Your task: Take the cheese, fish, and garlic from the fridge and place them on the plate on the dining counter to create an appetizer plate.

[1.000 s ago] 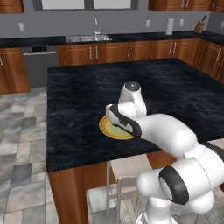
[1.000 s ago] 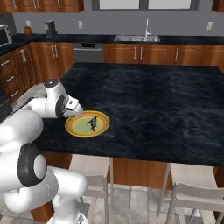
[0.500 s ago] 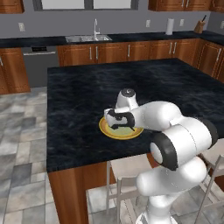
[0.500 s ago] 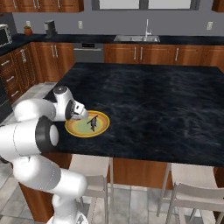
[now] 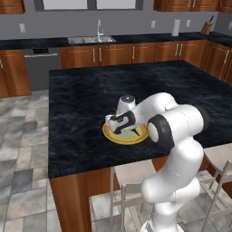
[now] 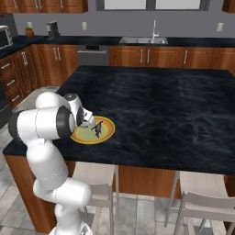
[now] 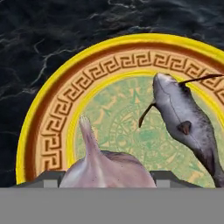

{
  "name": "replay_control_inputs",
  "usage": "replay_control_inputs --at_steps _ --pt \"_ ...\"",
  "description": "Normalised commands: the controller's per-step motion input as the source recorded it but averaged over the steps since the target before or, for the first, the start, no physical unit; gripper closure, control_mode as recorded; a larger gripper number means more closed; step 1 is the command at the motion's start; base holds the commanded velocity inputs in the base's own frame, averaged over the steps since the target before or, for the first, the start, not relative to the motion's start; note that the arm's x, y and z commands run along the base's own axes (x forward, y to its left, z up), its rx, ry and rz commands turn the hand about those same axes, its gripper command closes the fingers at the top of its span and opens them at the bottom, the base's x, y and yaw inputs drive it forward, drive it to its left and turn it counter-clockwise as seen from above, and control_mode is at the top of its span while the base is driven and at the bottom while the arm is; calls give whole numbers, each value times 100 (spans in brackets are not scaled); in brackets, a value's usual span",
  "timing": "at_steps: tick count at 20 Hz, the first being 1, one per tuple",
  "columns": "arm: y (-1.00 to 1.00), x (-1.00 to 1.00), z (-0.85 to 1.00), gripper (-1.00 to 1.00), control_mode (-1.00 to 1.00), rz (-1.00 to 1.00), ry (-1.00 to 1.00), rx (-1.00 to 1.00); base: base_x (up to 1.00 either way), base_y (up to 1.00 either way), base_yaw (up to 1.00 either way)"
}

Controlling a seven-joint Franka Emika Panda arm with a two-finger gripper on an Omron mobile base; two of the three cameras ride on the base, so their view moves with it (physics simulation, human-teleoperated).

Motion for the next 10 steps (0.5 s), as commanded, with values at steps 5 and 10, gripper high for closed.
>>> replay_control_inputs --at_steps 5,10 --pt "7 60 -45 100 -100 0 0 0 0 0 0" --pt "10 52 -31 -100 -100 0 0 0 0 0 0"
